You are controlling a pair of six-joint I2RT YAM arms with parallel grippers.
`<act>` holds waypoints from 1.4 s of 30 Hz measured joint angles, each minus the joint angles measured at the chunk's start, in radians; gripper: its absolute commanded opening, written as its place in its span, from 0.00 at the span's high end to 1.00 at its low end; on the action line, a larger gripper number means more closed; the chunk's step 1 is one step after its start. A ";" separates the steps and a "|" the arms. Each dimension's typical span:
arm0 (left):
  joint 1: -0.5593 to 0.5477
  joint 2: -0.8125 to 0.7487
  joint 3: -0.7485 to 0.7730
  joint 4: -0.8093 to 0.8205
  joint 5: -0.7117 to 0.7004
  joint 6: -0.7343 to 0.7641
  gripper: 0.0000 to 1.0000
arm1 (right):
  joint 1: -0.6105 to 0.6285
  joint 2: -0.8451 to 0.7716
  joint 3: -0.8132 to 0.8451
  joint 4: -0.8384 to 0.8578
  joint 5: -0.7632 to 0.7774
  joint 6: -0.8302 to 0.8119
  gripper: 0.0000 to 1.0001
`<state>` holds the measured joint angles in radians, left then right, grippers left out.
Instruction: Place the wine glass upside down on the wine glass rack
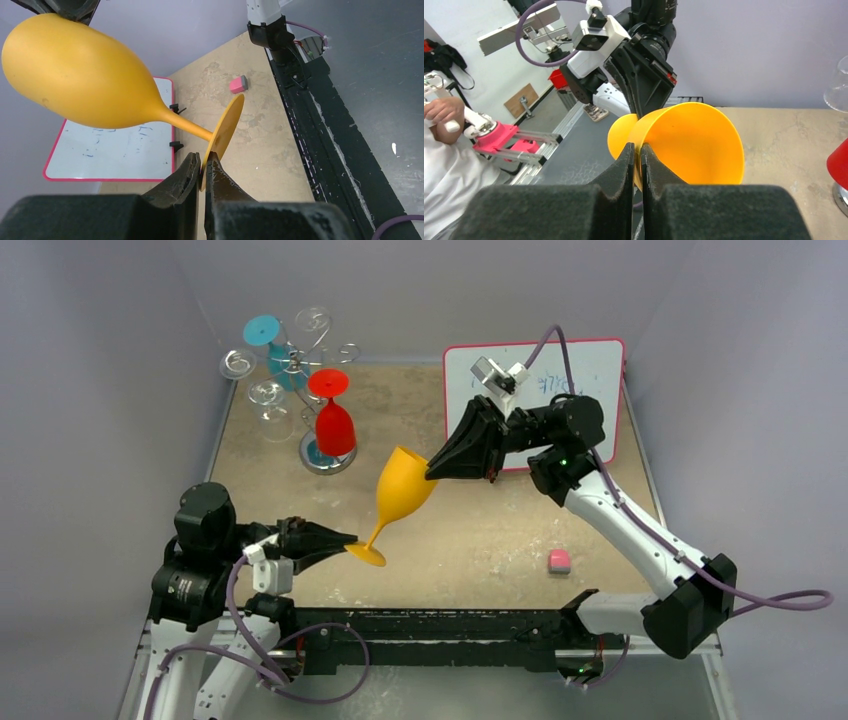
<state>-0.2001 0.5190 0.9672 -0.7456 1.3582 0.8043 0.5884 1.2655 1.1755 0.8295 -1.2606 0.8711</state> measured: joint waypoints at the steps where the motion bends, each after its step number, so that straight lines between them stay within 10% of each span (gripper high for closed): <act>1: 0.000 -0.003 0.000 0.000 0.000 0.000 1.00 | 0.000 0.002 0.000 0.000 0.006 0.000 0.86; 24: -0.005 -0.016 0.000 0.004 -0.054 -0.012 1.00 | 0.000 -0.071 -0.002 -0.193 0.261 -0.140 0.01; 42: -0.005 0.061 0.058 0.213 -0.272 -0.248 1.00 | 0.000 -0.145 -0.004 -0.383 0.421 -0.333 0.00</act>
<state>-0.2054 0.5800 1.0252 -0.5323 1.0859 0.5560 0.5888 1.1206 1.1713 0.4469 -0.8394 0.5377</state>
